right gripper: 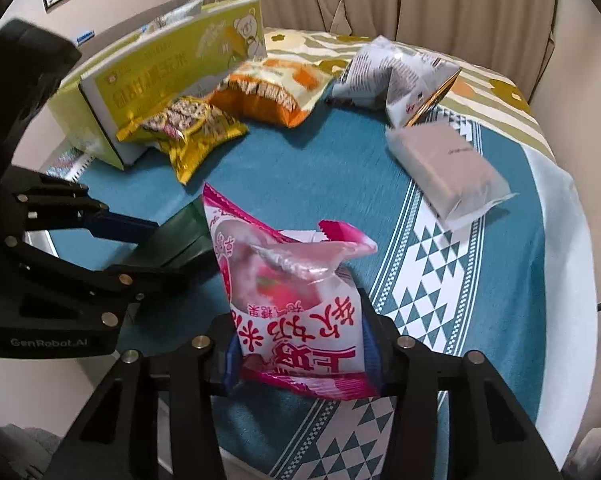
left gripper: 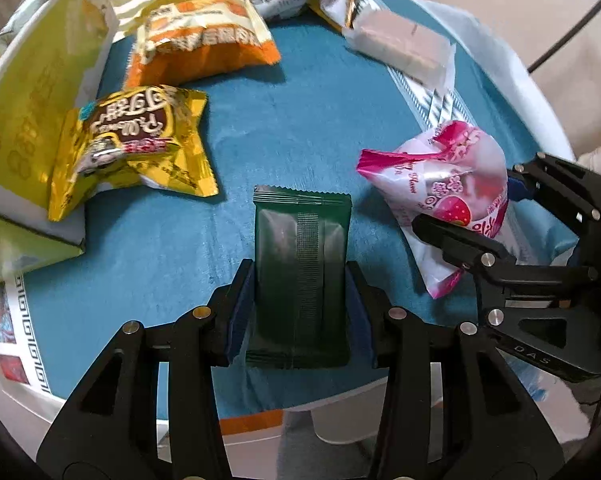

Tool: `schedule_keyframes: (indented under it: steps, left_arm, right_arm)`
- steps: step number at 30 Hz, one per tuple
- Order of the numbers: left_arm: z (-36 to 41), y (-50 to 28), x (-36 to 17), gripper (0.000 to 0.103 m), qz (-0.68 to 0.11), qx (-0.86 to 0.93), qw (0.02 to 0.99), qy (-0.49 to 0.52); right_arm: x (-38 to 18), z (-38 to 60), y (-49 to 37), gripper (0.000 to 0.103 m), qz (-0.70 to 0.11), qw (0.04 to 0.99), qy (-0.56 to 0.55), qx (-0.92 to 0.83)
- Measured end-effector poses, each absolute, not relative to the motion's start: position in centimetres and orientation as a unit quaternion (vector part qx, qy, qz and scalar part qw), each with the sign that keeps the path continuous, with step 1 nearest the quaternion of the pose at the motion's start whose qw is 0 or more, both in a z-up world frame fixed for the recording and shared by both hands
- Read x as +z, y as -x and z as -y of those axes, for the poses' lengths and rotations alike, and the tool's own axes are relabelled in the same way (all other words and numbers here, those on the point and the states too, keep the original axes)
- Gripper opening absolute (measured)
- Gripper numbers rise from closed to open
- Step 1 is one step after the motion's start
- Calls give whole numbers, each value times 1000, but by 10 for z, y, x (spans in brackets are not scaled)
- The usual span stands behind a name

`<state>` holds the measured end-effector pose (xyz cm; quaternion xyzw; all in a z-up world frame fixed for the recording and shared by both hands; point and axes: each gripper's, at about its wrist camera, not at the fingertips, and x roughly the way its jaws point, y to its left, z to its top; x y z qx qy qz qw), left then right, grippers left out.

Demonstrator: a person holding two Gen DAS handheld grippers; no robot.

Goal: Organize snacks
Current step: 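Carry green packet with left tool while right tool carries pink bag to box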

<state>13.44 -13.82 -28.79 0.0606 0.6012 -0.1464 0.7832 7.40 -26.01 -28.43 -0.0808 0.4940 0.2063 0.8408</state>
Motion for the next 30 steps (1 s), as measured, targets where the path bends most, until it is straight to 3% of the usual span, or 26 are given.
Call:
schedule_keyframes:
  steps: [16,23,30]
  left_arm:
    - [68,-135,-146,41,-491,-98,864,44]
    - [-9,-157,-107,41,-470,-66,877,73]
    - [-103,-188,-93,41,-462,-17,883,77]
  right_arm:
    - [-157,233,-92,44,-428,874,64,222]
    - [-111,172,-122,44,-392,883,58,253]
    - [-100,97,-150,44,-394,876,31,277]
